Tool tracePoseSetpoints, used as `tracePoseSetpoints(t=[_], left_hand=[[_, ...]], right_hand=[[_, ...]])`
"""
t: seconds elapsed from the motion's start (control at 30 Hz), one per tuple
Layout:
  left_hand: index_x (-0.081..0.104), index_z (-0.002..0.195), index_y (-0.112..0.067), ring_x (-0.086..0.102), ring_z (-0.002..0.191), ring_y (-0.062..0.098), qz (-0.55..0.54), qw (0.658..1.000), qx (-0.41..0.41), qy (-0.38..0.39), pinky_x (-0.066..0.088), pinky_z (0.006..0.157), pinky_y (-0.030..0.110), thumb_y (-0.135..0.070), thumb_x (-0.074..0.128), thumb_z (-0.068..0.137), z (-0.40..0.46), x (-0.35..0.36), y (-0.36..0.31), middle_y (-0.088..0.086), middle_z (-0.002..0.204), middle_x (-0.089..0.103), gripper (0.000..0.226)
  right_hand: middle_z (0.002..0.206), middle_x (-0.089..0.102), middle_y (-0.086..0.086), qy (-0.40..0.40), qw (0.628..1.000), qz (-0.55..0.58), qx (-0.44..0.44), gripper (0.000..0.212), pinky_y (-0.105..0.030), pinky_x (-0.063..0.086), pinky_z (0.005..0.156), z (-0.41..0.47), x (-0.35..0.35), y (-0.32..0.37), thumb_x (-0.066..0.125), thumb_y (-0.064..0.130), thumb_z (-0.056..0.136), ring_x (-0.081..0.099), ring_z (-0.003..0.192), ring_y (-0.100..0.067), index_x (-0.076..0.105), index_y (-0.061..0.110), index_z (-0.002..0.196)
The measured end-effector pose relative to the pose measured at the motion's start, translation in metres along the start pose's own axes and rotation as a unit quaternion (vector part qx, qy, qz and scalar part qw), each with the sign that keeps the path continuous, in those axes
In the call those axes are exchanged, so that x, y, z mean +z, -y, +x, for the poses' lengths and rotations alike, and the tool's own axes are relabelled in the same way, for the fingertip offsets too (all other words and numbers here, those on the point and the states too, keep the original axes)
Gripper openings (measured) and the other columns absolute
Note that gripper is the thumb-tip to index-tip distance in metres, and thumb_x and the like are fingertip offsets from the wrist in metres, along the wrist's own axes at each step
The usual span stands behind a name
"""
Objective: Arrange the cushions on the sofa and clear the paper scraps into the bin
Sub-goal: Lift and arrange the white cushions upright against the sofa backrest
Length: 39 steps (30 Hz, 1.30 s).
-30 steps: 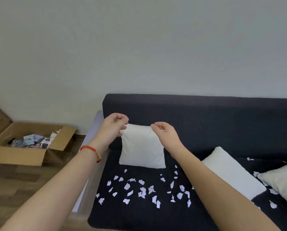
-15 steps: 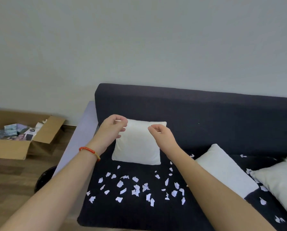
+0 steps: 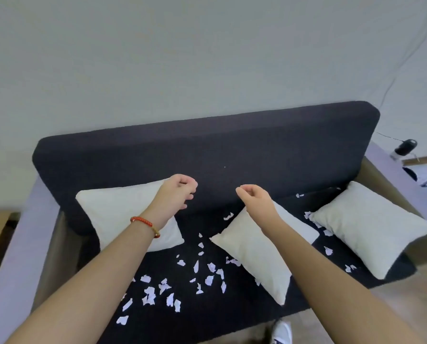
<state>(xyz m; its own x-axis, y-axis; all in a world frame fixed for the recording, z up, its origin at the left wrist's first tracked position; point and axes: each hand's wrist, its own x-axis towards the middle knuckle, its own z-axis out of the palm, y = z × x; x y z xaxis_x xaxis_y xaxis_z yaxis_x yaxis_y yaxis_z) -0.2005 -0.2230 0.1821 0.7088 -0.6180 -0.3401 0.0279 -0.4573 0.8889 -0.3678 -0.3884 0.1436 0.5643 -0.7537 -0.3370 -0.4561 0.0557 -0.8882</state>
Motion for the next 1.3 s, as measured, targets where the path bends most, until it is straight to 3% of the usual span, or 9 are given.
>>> tracePoseSetpoints(t=[0.13, 0.43, 0.57, 0.67, 0.77, 0.87, 0.93, 1.13, 1.3], left_hand=[[0.067, 0.111, -0.026, 0.071, 0.107, 0.013, 0.026, 0.999, -0.029, 0.021, 0.061, 0.089, 0.036, -0.034, 0.06, 0.101, 0.033, 0.107, 0.002, -0.003, 0.115, 0.072, 0.015], [0.068, 0.113, -0.024, 0.067, 0.107, 0.017, 0.074, 0.989, -0.12, 0.052, 0.054, 0.092, 0.036, -0.03, 0.069, 0.097, 0.095, 0.285, 0.068, 0.0, 0.116, 0.07, 0.017], [0.063, 0.124, -0.019, 0.063, 0.104, 0.012, 0.099, 0.982, -0.153, 0.048, 0.049, 0.084, 0.027, -0.029, 0.071, 0.098, 0.113, 0.305, 0.103, 0.002, 0.127, 0.065, 0.029], [0.057, 0.135, -0.021, 0.056, 0.114, 0.009, 0.128, 0.98, -0.147, 0.043, 0.042, 0.092, 0.026, -0.032, 0.074, 0.095, 0.134, 0.308, 0.129, -0.004, 0.14, 0.056, 0.045], [0.049, 0.148, -0.02, 0.055, 0.106, 0.006, 0.158, 0.978, -0.133, 0.038, 0.042, 0.077, 0.018, -0.038, 0.077, 0.093, 0.16, 0.307, 0.147, -0.009, 0.134, 0.051, 0.064], [0.041, 0.155, -0.022, 0.055, 0.108, 0.01, 0.175, 0.972, -0.147, 0.049, 0.043, 0.08, 0.024, -0.056, 0.076, 0.089, 0.185, 0.307, 0.162, -0.013, 0.131, 0.049, 0.082], [0.044, 0.152, -0.025, 0.064, 0.105, 0.008, 0.17, 0.969, -0.169, 0.066, 0.048, 0.081, 0.028, -0.068, 0.075, 0.083, 0.198, 0.304, 0.175, -0.015, 0.127, 0.061, 0.087], [0.063, 0.129, -0.034, 0.073, 0.104, 0.008, 0.106, 0.97, -0.193, 0.101, 0.056, 0.102, 0.037, -0.071, 0.083, 0.07, 0.208, 0.301, 0.204, -0.016, 0.113, 0.075, 0.073], [0.072, 0.121, -0.028, 0.078, 0.102, 0.01, -0.04, 0.973, -0.185, 0.133, 0.058, 0.102, 0.04, -0.047, 0.095, 0.072, 0.183, 0.301, 0.183, -0.012, 0.111, 0.081, 0.057]], right_hand=[[0.114, 0.068, 0.013, -0.014, 0.999, -0.019, 0.042, 0.028, -0.031, 0.054, 0.085, 0.047, -0.083, -0.066, 0.061, 0.045, 0.097, 0.065, 0.105, -0.01, 0.065, 0.027, 0.117], [0.143, 0.057, 0.005, -0.007, 0.987, -0.04, 0.156, 0.053, -0.029, 0.041, 0.096, 0.132, -0.184, -0.223, 0.061, 0.042, 0.099, 0.056, 0.12, -0.014, 0.054, 0.017, 0.145], [0.149, 0.052, 0.0, -0.025, 0.973, -0.006, 0.231, 0.064, -0.031, 0.041, 0.093, 0.136, -0.186, -0.27, 0.065, 0.04, 0.098, 0.055, 0.121, -0.019, 0.044, 0.014, 0.153], [0.143, 0.053, -0.007, -0.08, 0.95, 0.041, 0.3, 0.077, -0.036, 0.045, 0.086, 0.131, -0.177, -0.306, 0.074, 0.04, 0.091, 0.057, 0.115, -0.026, 0.04, 0.007, 0.152], [0.141, 0.05, -0.004, -0.109, 0.925, 0.084, 0.354, 0.088, -0.043, 0.048, 0.093, 0.128, -0.162, -0.338, 0.081, 0.047, 0.084, 0.055, 0.117, -0.028, 0.04, 0.007, 0.15], [0.117, 0.058, 0.011, -0.086, 0.912, 0.159, 0.368, 0.068, -0.046, 0.052, 0.102, 0.127, -0.15, -0.359, 0.08, 0.046, 0.088, 0.059, 0.106, -0.018, 0.05, 0.015, 0.14], [0.112, 0.069, 0.005, -0.062, 0.907, 0.197, 0.367, 0.058, -0.045, 0.056, 0.098, 0.129, -0.141, -0.368, 0.078, 0.047, 0.089, 0.066, 0.102, -0.015, 0.059, 0.014, 0.132], [0.108, 0.081, 0.005, -0.046, 0.908, 0.243, 0.337, 0.052, -0.047, 0.06, 0.094, 0.128, -0.133, -0.378, 0.078, 0.051, 0.087, 0.073, 0.107, -0.021, 0.068, 0.018, 0.126], [0.118, 0.078, 0.004, -0.063, 0.915, 0.266, 0.297, 0.055, -0.052, 0.054, 0.104, 0.127, -0.132, -0.369, 0.074, 0.058, 0.084, 0.073, 0.112, -0.024, 0.064, 0.029, 0.13]])
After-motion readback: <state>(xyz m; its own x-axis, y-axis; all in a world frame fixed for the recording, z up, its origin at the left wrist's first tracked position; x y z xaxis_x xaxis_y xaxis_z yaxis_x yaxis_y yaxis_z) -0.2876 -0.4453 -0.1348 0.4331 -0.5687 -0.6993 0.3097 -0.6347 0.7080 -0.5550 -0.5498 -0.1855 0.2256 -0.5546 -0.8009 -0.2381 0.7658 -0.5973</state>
